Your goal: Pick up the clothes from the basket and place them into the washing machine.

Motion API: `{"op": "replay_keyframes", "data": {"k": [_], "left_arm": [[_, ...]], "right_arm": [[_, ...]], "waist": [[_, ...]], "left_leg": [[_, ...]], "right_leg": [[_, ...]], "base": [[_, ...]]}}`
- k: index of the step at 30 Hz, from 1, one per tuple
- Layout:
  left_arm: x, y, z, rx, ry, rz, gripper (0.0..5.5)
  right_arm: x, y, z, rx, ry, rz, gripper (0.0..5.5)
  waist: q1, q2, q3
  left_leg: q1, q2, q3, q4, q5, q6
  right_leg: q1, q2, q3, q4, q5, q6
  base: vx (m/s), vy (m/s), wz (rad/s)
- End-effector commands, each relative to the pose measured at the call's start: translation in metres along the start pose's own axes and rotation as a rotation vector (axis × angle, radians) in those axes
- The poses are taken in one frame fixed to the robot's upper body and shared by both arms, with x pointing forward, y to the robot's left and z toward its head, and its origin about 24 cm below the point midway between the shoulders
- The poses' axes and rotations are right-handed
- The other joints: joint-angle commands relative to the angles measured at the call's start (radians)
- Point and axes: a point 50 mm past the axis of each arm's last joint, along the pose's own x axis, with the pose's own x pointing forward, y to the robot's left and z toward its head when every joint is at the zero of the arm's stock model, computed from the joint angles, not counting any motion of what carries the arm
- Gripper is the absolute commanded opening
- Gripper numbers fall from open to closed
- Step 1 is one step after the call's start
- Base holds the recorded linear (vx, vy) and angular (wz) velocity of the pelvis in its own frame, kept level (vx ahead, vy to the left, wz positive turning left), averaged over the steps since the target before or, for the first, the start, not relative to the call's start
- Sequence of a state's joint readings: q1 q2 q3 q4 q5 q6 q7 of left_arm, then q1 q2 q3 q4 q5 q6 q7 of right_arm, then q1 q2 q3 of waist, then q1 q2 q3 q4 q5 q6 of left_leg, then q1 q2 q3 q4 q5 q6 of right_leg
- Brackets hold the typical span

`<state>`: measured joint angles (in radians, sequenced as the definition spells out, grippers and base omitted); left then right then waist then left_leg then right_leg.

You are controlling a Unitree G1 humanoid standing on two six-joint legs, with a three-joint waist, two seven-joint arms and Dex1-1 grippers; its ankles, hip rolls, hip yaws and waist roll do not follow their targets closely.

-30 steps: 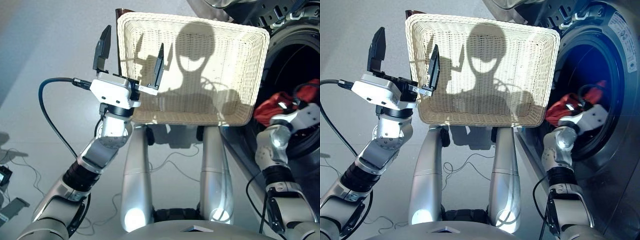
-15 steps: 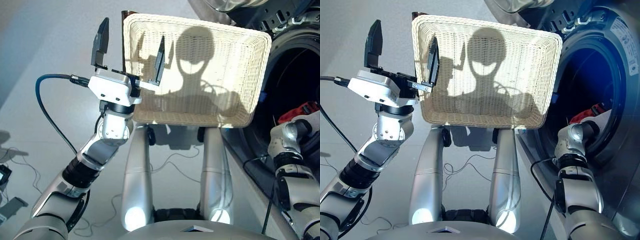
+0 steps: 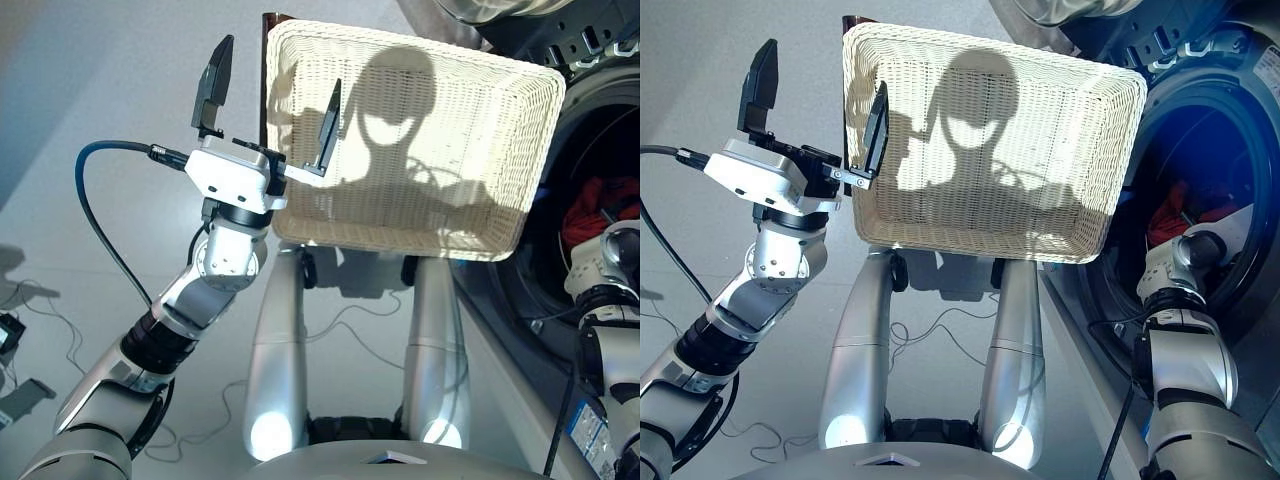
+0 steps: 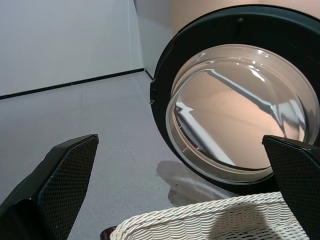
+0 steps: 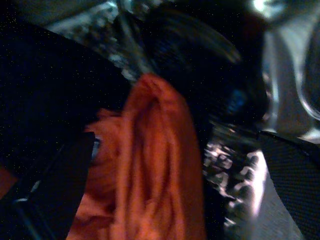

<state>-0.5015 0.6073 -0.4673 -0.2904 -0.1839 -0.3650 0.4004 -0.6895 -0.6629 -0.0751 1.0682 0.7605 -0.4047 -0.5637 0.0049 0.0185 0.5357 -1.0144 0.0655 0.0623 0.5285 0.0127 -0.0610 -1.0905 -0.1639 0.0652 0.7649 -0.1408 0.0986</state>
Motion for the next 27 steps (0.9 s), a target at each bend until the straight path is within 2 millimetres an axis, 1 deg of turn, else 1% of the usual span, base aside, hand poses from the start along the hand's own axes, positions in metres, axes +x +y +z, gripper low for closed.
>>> {"op": "replay_keyframes", "data": {"k": [1, 3, 5, 6, 7, 8, 9, 10, 11, 12, 14, 15, 17, 18, 19, 21, 22, 23, 24, 25, 26, 27], "left_arm": [[0.006, -0.002, 0.031, -0.067, -0.175, 0.024, 5.50], [0.005, -0.001, 0.030, -0.075, -0.171, 0.040, 5.50], [0.005, -0.001, 0.030, -0.076, -0.169, 0.043, 5.50], [0.005, 0.000, 0.029, -0.081, -0.165, 0.050, 5.50], [0.005, 0.000, 0.029, -0.080, -0.164, 0.049, 5.50], [0.005, 0.000, 0.029, -0.083, -0.160, 0.049, 5.50], [0.005, 0.000, 0.028, -0.085, -0.157, 0.049, 5.50], [0.004, -0.001, 0.027, -0.089, -0.147, 0.050, 5.50], [0.004, -0.001, 0.026, -0.093, -0.143, 0.047, 5.50], [0.003, -0.001, 0.026, -0.093, -0.140, 0.046, 5.50], [0.003, 0.000, 0.023, -0.091, -0.129, 0.036, 5.50], [0.003, 0.000, 0.023, -0.091, -0.129, 0.036, 5.50], [0.002, 0.001, 0.021, -0.082, -0.112, 0.027, 5.50], [0.002, 0.002, 0.019, -0.079, -0.104, 0.025, 5.50], [0.002, 0.002, 0.019, -0.079, -0.104, 0.025, 5.50], [-0.001, 0.003, 0.013, -0.084, -0.072, 0.021, 5.50], [-0.001, 0.003, 0.013, -0.084, -0.072, 0.021, 5.50], [-0.006, 0.004, 0.006, -0.096, -0.030, 0.017, 5.50], [-0.006, 0.004, 0.006, -0.096, -0.029, 0.017, 5.50], [-0.009, 0.004, 0.001, -0.126, -0.001, 0.024, 5.50], [-0.019, 0.004, -0.015, -0.233, 0.093, 0.072, 5.50], [-0.019, 0.004, -0.016, -0.234, 0.094, 0.072, 5.50]], "right_arm": [[0.002, -0.006, 0.020, 0.042, -0.136, 0.004, 5.50], [-0.011, 0.005, 0.013, 0.073, -0.138, 0.062, 5.50], [-0.017, 0.008, 0.009, 0.081, -0.133, 0.079, 5.50], [-0.025, 0.014, 0.003, 0.096, -0.126, 0.122, 5.50], [-0.026, 0.014, 0.003, 0.095, -0.125, 0.123, 5.50], [-0.032, 0.018, -0.001, 0.102, -0.118, 0.159, 5.50], [-0.039, 0.023, -0.005, 0.099, -0.111, 0.203, 5.50], [-0.045, 0.025, -0.011, 0.092, -0.100, 0.242, 5.50], [-0.059, 0.033, -0.018, 0.077, -0.092, 0.350, 5.50], [-0.060, 0.032, -0.019, 0.075, -0.090, 0.350, 5.50], [-0.080, 0.040, -0.025, 0.040, -0.098, 0.505, 5.50], [-0.080, 0.040, -0.025, 0.040, -0.097, 0.505, 5.50], [-0.103, 0.050, -0.033, 0.061, -0.064, 0.662, 5.50], [-0.110, 0.054, -0.033, 0.056, -0.064, 0.717, 5.50], [-0.110, 0.054, -0.033, 0.056, -0.064, 0.717, 5.50], [-0.126, 0.065, -0.030, 0.068, -0.078, 0.845, 5.50], [-0.126, 0.065, -0.030, 0.068, -0.078, 0.845, 5.50], [-0.136, 0.071, -0.024, 0.085, -0.104, 0.921, 5.50], [-0.137, 0.071, -0.024, 0.085, -0.104, 0.921, 5.50], [-0.140, 0.072, -0.021, 0.089, -0.119, 0.944, 5.50], [-0.147, 0.075, -0.017, 0.097, -0.143, 0.981, 5.50], [-0.147, 0.075, -0.017, 0.096, -0.143, 0.981, 5.50]], "waist": [[-0.008, 0.015, -0.016], [-0.011, 0.013, -0.016], [-0.012, 0.011, -0.016], [-0.013, 0.011, -0.016], [-0.014, 0.010, -0.016], [-0.015, 0.008, -0.016], [-0.016, 0.006, -0.016], [-0.017, 0.005, -0.016], [-0.018, 0.002, -0.016], [-0.019, 0.001, -0.016], [-0.023, -0.004, -0.016], [-0.023, -0.004, -0.016], [-0.024, -0.007, -0.016], [-0.024, -0.008, -0.016], [-0.025, -0.008, -0.016], [-0.027, -0.007, -0.016], [-0.027, -0.007, -0.016], [-0.026, -0.005, -0.016], [-0.026, -0.005, -0.016], [-0.027, -0.005, -0.016], [-0.027, -0.004, -0.016], [-0.027, -0.003, -0.016]], "left_leg": [[0.044, 0.019, 0.038, 0.087, -0.111, -0.012], [0.044, 0.019, 0.040, 0.085, -0.109, -0.011], [0.045, 0.019, 0.040, 0.086, -0.109, -0.011], [0.044, 0.019, 0.040, 0.084, -0.107, -0.010], [0.045, 0.019, 0.041, 0.083, -0.107, -0.009], [0.044, 0.019, 0.041, 0.083, -0.106, -0.009], [0.046, 0.019, 0.042, 0.079, -0.104, -0.008], [0.053, 0.020, 0.042, 0.084, -0.115, -0.009], [0.051, 0.020, 0.042, 0.083, -0.111, -0.008], [0.053, 0.019, 0.043, 0.084, -0.112, -0.008], [0.056, 0.019, 0.041, 0.081, -0.107, -0.007], [0.057, 0.019, 0.041, 0.081, -0.107, -0.007], [0.061, 0.019, 0.042, 0.079, -0.103, -0.008], [0.064, 0.020, 0.042, 0.079, -0.102, -0.007], [0.065, 0.019, 0.042, 0.078, -0.102, -0.007], [0.079, 0.018, 0.044, 0.071, -0.098, -0.008], [0.080, 0.018, 0.044, 0.070, -0.097, -0.008], [0.095, 0.018, 0.044, 0.060, -0.092, -0.008], [0.096, 0.018, 0.044, 0.059, -0.092, -0.008], [0.104, 0.018, 0.044, 0.055, -0.090, -0.008], [0.128, 0.016, 0.046, 0.044, -0.084, -0.008], [0.129, 0.015, 0.045, 0.043, -0.084, -0.008]], "right_leg": [[0.071, 0.026, -0.005, -0.128, 0.102, 0.019], [0.072, 0.027, -0.004, -0.134, 0.105, 0.018], [0.072, 0.028, -0.004, -0.133, 0.105, 0.018], [0.072, 0.029, -0.004, -0.134, 0.105, 0.018], [0.073, 0.029, -0.003, -0.134, 0.106, 0.018], [0.073, 0.030, -0.002, -0.135, 0.107, 0.018], [0.073, 0.030, -0.003, -0.138, 0.109, 0.018], [0.078, 0.031, -0.003, -0.131, 0.099, 0.018], [0.078, 0.031, -0.002, -0.132, 0.102, 0.018], [0.080, 0.030, -0.002, -0.131, 0.101, 0.018], [0.084, 0.031, -0.003, -0.131, 0.102, 0.017], [0.085, 0.031, -0.003, -0.131, 0.102, 0.017], [0.090, 0.031, -0.004, -0.134, 0.105, 0.017], [0.093, 0.032, -0.003, -0.134, 0.105, 0.017], [0.094, 0.032, -0.002, -0.134, 0.105, 0.017], [0.105, 0.031, -0.004, -0.138, 0.108, 0.018], [0.105, 0.031, -0.004, -0.139, 0.108, 0.018], [0.117, 0.029, -0.005, -0.142, 0.111, 0.019], [0.118, 0.029, -0.005, -0.142, 0.111, 0.019], [0.125, 0.029, -0.004, -0.146, 0.112, 0.019], [0.147, 0.029, -0.008, -0.150, 0.115, 0.019], [0.148, 0.028, -0.008, -0.150, 0.115, 0.019]], "base": [[0.000, 0.000, 0.000], [0.000, 0.000, 0.000], [0.000, 0.000, 0.000], [0.000, 0.000, 0.000], [0.000, 0.000, 0.000], [0.000, 0.000, 0.000], [0.000, 0.000, 0.000], [0.000, 0.000, 0.000], [0.000, 0.000, 0.000], [0.000, 0.000, 0.000], [0.000, 0.000, 0.000], [0.000, 0.000, 0.000], [0.000, 0.000, 0.000], [0.000, 0.000, 0.000], [0.000, 0.000, 0.000], [0.000, 0.000, 0.000], [0.000, 0.000, 0.000], [0.000, 0.000, 0.000], [0.000, 0.000, 0.000], [0.000, 0.000, 0.000], [0.000, 0.000, 0.000], [0.000, 0.000, 0.000]]}}
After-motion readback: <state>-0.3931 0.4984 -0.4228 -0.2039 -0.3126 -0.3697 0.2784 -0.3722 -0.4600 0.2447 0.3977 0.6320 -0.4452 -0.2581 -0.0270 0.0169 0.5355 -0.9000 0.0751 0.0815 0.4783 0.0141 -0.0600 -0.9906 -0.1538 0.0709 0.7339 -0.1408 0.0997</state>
